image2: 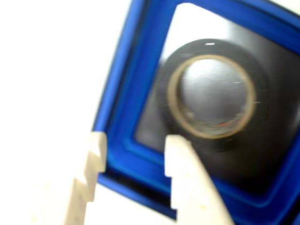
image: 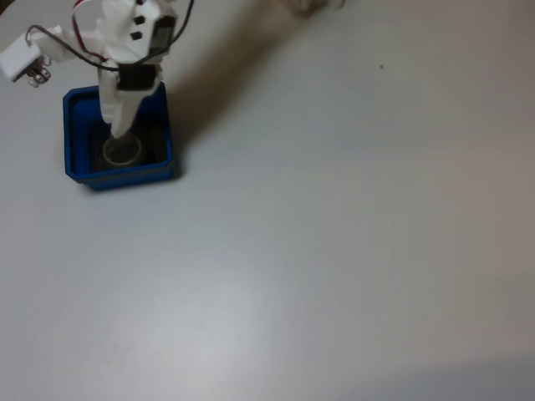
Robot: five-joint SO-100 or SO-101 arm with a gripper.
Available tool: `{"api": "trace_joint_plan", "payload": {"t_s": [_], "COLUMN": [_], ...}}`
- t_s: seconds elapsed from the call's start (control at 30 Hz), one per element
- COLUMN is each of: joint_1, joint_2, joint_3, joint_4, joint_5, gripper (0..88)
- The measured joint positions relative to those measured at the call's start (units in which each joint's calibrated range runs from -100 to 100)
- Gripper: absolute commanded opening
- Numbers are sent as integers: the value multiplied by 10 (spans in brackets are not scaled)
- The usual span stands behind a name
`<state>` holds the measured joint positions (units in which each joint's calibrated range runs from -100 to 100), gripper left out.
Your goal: Pick the black tape roll and drop it in the blue box
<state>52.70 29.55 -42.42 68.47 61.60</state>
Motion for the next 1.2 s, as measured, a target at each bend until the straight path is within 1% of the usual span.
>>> {"api": "trace_joint_plan", "payload": {"t_s": [0.5,1.2], "joint_1": [-171,-466], "joint_2": [-24,-24], "joint_3": [0,0], "joint_4": [0,0], "joint_5": [0,0], "gripper": [119,119]}}
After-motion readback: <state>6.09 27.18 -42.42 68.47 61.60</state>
